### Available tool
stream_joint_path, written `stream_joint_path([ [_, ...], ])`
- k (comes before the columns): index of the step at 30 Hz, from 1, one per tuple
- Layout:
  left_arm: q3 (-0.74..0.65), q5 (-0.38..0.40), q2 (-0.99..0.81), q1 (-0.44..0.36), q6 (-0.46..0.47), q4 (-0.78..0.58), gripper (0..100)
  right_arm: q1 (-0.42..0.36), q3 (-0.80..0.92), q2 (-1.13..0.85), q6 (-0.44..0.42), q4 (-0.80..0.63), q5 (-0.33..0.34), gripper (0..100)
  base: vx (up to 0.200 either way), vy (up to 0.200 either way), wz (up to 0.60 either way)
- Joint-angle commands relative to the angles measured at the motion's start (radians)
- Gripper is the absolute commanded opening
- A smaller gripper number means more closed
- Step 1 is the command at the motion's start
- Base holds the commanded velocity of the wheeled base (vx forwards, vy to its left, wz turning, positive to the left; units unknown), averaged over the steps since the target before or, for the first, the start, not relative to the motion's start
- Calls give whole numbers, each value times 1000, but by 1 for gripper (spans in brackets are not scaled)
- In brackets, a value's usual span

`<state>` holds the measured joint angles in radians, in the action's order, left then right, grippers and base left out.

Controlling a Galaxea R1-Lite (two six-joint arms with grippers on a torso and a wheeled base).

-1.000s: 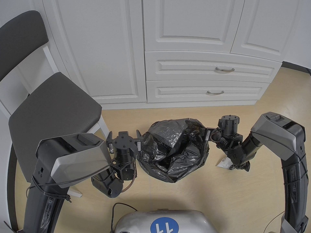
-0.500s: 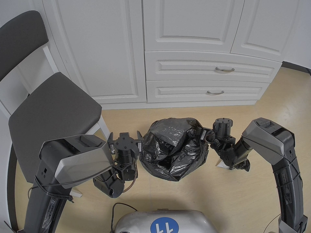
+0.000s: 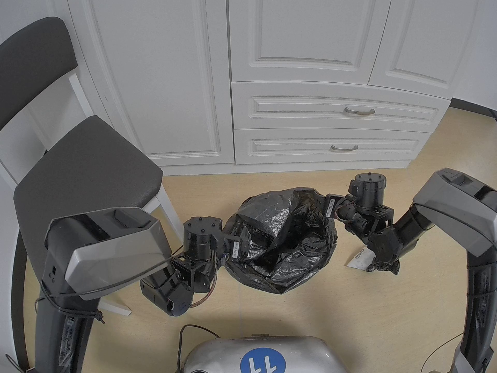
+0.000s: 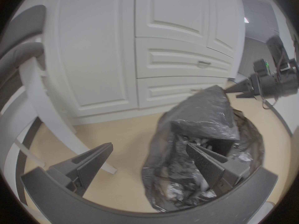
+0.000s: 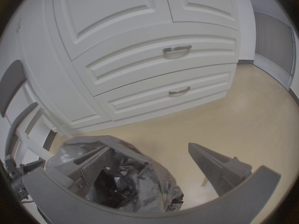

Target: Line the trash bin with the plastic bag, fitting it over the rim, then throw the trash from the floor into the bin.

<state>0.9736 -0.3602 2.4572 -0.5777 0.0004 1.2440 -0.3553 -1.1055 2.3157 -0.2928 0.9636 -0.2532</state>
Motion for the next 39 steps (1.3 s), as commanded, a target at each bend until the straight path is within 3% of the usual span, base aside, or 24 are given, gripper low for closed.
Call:
stream_joint_path([
  [1, -1, 113, -106, -1, -16, -89, 100, -30, 108, -162, 53, -45, 8, 100, 0, 0, 0],
  [7, 62, 112, -38, 9, -105, -90, 100, -36, 130, -139, 81, -57, 28, 100, 0, 0, 0],
  [17, 120, 113, 8, 24, -108, -109, 100, -28, 101, -59, 83, -56, 29, 100, 0, 0, 0],
  [24, 269, 109, 109, 84, -111, -109, 100, 6, 53, 2, 83, -52, 28, 100, 0, 0, 0],
  [30, 382, 66, 146, 124, -117, -113, 100, 29, 3, 62, 80, -42, 28, 100, 0, 0, 0],
  [39, 433, 43, 166, 128, -138, -124, 100, 50, -63, 139, 76, -39, 17, 100, 0, 0, 0],
])
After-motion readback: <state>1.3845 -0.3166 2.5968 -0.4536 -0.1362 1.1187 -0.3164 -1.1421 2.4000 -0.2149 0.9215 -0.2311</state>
